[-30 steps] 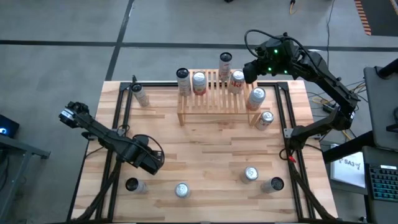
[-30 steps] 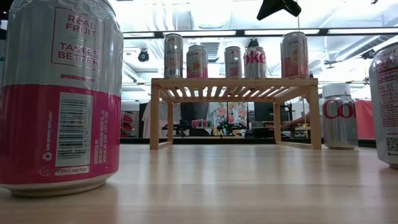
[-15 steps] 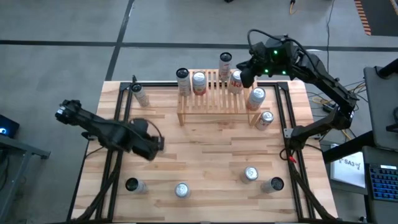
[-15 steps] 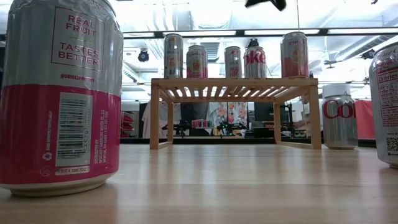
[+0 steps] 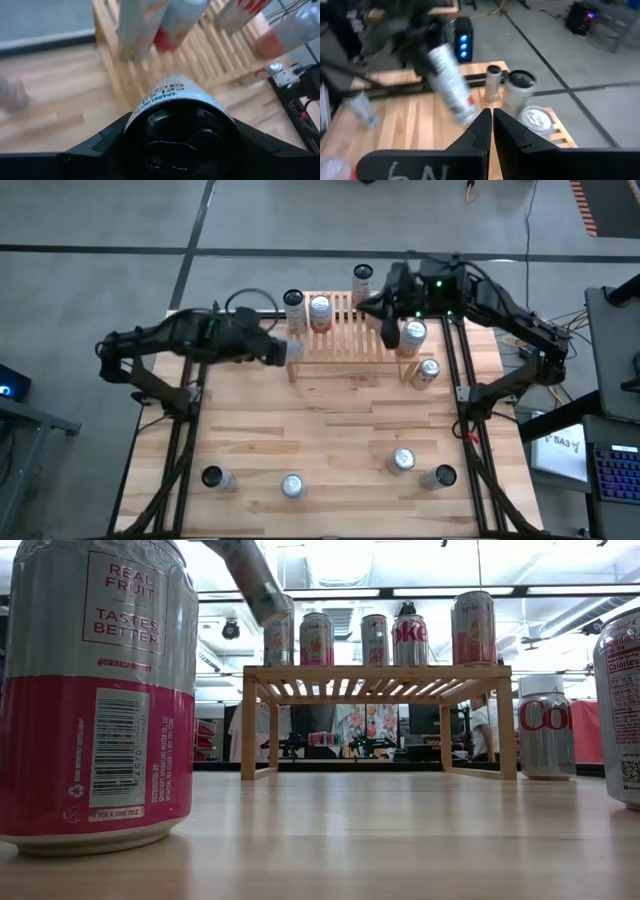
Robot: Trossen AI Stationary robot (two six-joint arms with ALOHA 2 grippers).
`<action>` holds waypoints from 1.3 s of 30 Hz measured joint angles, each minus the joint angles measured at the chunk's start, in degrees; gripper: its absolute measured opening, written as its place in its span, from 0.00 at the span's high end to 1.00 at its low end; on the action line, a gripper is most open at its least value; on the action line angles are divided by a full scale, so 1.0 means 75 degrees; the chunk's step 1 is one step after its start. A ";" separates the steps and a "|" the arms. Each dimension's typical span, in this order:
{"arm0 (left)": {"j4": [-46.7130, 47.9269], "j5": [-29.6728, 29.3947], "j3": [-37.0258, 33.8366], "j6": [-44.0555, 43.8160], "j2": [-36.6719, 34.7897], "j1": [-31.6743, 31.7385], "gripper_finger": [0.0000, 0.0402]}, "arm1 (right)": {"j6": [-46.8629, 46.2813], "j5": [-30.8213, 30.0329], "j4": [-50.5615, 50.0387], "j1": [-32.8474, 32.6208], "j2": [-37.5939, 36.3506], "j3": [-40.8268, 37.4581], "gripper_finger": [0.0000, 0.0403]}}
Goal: Place canned beverage on shelf
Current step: Put the left white soda can on the shelf aligned with the other white soda can
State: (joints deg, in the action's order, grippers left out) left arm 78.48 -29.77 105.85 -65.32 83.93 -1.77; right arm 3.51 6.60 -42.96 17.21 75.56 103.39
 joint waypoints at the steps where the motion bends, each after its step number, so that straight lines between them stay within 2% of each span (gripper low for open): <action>1: 0.0056 -0.0017 0.0230 0.0176 0.0113 0.0059 0.41 | 0.0236 -0.0013 -0.0034 -0.0115 0.0050 0.0000 0.97; 6: 0.0777 0.0047 0.1300 0.0445 0.0657 0.0071 0.41 | 0.0677 -0.0021 0.0071 -0.0565 0.0398 0.0000 0.96; 10: 0.1121 0.0019 0.2005 0.0552 0.1040 0.0074 0.41 | 0.0997 -0.0079 0.0306 -0.0748 0.0797 0.0000 0.87; 21: 0.1349 -0.0136 0.2888 0.0613 0.1664 0.0071 0.41 | 0.1172 -0.0075 0.0741 -0.0790 0.1764 0.0020 0.42; 26: 0.1330 -0.0156 0.2930 0.0486 0.1726 0.0071 0.41 | 0.1136 -0.0071 0.1126 -0.0818 0.2043 0.0026 0.28; 32: 0.0891 -0.0160 0.2924 0.0470 0.1726 0.0059 0.41 | 0.1043 -0.0038 0.1522 -0.0847 0.2359 0.0032 0.21; 39: 0.0788 -0.0118 0.2919 0.0578 0.1760 0.0059 0.41 | 0.0741 -0.0103 0.2083 -0.0891 0.2643 0.0035 0.24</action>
State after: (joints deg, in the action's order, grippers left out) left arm 84.39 -30.65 127.74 -60.99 97.13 -1.32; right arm 9.07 5.82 -27.34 10.52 95.38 103.66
